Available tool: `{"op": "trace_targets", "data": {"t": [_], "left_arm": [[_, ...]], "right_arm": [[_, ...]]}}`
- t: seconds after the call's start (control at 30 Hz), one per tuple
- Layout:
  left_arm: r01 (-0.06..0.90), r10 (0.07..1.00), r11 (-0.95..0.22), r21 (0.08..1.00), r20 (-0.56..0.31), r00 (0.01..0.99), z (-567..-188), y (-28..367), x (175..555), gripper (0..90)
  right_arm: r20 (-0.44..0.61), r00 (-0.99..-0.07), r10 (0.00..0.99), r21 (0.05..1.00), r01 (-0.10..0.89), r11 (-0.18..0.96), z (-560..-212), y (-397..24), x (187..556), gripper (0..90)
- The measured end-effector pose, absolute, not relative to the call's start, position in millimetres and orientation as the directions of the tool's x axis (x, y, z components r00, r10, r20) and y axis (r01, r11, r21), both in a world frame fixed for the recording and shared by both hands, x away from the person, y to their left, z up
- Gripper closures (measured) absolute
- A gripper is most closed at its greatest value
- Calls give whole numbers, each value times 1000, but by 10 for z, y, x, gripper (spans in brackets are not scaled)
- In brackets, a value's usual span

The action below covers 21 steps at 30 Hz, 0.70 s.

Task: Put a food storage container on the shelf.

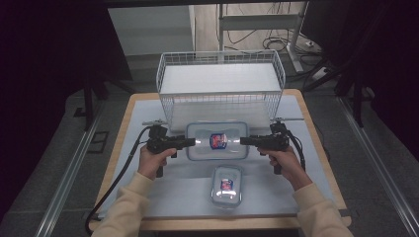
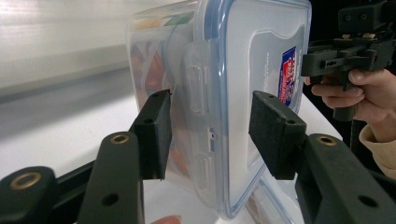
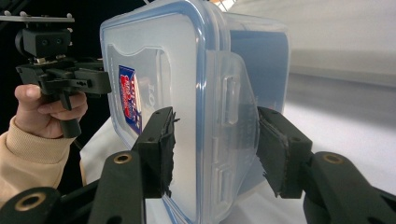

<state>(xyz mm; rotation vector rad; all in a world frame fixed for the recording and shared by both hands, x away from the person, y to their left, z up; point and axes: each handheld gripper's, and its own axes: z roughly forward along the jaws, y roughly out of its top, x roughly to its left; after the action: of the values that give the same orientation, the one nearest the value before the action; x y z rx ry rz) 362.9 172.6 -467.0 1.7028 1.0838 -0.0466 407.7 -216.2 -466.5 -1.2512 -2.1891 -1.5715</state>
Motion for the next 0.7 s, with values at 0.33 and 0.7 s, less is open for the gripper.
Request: {"op": "trace_targets", "data": {"t": [0.33, 0.7], "left_arm": [[639, 628, -26, 768, -485, 609, -4534, 1737, 3583, 507], [598, 621, -11, 801, -463, 633, -4271, 1755, 3611, 521]], "right_arm": [[535, -663, 524, 739, 668, 91, -4513, -2157, 4019, 494], [512, -683, 521, 769, 635, 76, -4257, -2156, 4062, 493]]}}
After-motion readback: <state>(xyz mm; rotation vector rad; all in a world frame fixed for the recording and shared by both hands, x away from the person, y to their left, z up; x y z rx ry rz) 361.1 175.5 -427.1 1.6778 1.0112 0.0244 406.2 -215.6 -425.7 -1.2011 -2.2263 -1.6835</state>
